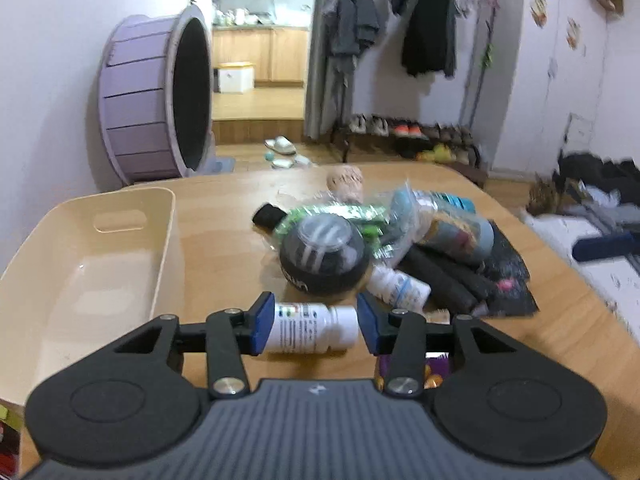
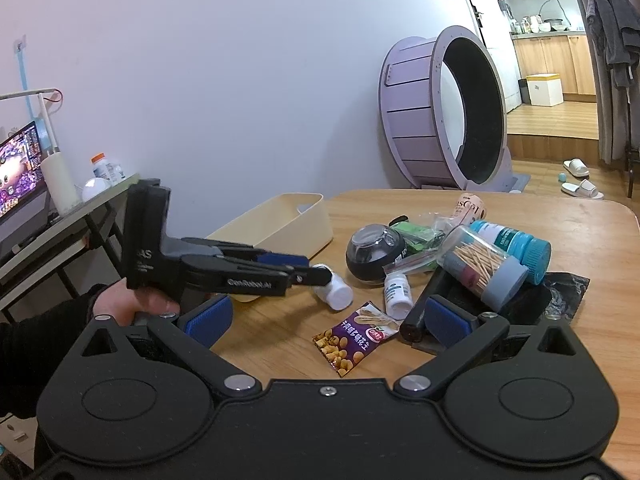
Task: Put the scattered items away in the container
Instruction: 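Lift the white pill bottle off the table with the left gripper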
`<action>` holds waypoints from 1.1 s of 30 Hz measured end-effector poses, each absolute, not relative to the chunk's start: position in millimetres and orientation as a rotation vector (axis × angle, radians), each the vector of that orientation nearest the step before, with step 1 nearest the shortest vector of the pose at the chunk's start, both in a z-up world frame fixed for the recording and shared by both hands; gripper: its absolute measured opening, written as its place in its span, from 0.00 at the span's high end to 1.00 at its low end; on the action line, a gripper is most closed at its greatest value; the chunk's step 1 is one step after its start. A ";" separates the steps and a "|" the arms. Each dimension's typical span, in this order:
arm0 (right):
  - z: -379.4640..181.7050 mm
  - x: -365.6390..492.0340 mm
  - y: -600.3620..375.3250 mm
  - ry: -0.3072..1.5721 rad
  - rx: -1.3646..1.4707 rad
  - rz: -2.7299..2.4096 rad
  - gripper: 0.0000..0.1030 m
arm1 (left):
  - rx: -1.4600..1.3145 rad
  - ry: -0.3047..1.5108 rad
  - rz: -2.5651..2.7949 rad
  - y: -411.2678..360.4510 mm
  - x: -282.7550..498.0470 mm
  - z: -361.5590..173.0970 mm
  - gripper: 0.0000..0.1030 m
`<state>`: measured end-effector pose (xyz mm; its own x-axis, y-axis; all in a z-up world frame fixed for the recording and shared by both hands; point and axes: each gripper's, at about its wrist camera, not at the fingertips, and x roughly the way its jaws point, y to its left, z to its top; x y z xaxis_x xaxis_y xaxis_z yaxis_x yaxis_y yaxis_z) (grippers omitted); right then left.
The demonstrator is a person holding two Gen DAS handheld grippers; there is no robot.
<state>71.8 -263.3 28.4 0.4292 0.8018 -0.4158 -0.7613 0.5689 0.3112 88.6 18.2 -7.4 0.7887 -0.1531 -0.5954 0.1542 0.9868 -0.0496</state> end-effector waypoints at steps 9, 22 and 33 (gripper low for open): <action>28.0 73.0 -263.9 0.565 0.077 0.975 0.00 | 0.367 0.660 -0.320 -6.8 84.3 -5.5 0.51; 30.4 73.8 -267.5 0.568 0.055 1.016 0.00 | 0.778 0.728 -0.561 -31.8 110.7 -12.2 0.52; 27.6 78.3 -267.4 0.582 0.051 1.017 0.00 | 0.971 0.830 -0.644 -41.6 131.8 -25.9 0.56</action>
<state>78.3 -267.4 27.6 0.3886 0.8126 -0.4342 -0.7861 0.5383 0.3037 131.8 -41.6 -25.9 0.5358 -0.1071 -0.8375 0.7848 0.4289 0.4472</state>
